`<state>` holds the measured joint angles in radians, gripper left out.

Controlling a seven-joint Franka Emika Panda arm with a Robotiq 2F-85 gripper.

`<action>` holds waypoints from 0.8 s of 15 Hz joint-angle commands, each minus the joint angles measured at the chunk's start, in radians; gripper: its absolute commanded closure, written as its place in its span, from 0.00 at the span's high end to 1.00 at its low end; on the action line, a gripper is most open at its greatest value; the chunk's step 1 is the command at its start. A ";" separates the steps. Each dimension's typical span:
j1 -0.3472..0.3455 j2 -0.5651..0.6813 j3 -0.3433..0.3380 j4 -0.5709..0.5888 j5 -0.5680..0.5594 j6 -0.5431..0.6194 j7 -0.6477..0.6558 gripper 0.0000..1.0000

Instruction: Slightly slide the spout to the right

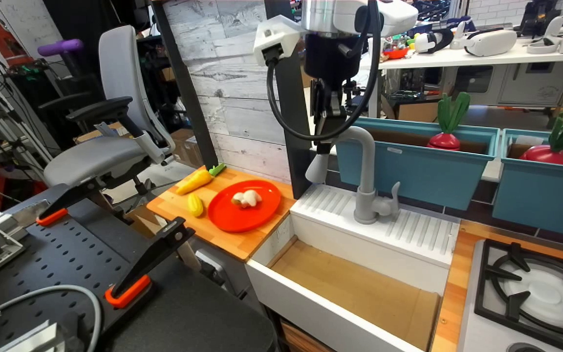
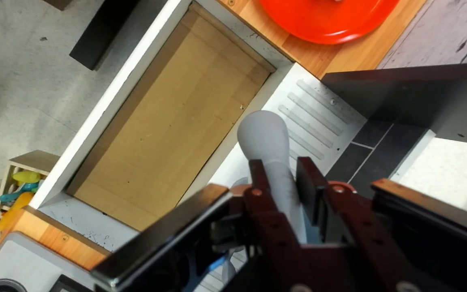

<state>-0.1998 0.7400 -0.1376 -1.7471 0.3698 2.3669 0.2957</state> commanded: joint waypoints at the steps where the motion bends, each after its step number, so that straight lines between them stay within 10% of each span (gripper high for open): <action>1: -0.039 0.006 -0.045 -0.019 -0.042 0.000 -0.019 0.15; 2: -0.034 0.005 -0.047 -0.019 -0.047 0.000 -0.015 0.49; 10: 0.011 -0.017 -0.084 -0.054 -0.130 0.007 0.016 1.00; 12: 0.024 -0.021 -0.096 -0.066 -0.164 0.016 0.025 1.00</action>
<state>-0.1911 0.7404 -0.1668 -1.7785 0.2848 2.3687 0.3004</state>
